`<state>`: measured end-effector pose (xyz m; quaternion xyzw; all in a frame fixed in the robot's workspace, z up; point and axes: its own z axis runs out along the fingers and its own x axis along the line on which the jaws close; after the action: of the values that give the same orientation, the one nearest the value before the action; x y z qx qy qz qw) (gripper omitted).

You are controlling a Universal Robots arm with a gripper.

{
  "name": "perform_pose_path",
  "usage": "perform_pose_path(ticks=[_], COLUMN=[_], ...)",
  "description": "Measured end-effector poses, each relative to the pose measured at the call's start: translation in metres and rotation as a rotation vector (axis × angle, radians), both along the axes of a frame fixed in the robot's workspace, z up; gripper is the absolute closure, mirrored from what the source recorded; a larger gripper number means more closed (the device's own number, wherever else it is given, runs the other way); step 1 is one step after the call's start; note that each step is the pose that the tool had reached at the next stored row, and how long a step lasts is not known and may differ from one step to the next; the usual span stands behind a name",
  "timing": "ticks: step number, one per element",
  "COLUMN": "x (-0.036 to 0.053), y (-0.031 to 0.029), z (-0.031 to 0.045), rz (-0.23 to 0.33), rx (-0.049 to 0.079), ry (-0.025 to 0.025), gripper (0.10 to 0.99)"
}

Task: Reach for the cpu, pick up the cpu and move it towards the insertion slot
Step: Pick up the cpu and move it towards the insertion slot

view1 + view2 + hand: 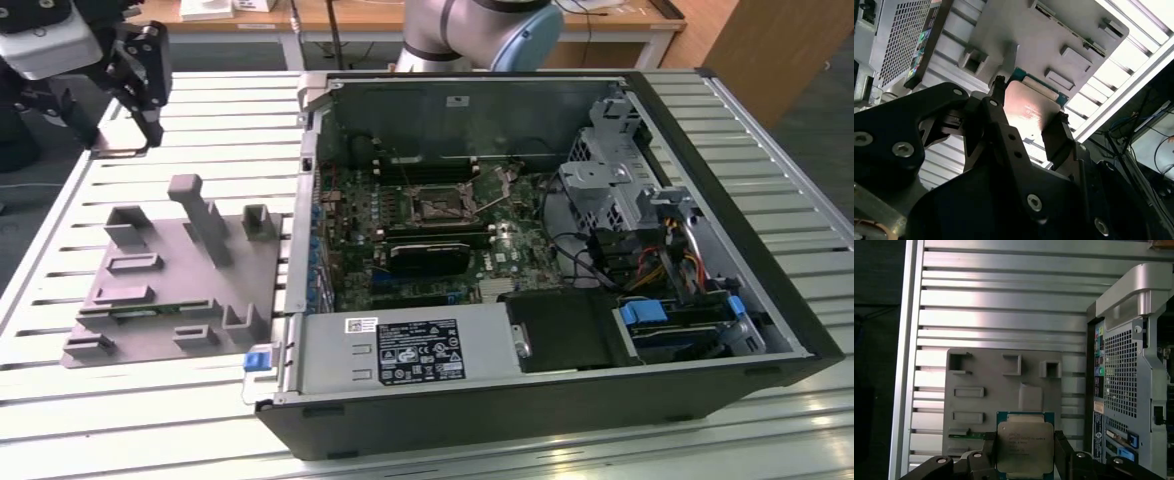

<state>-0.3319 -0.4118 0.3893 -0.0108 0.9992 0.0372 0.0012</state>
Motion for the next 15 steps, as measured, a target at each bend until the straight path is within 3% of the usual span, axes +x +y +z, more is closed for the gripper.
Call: perform_pose_path(ticks=[15], x=[0.0532], y=[0.0], z=[0.0], rz=[0.0], rx=[0.003], ry=[0.0], gripper=[0.541])
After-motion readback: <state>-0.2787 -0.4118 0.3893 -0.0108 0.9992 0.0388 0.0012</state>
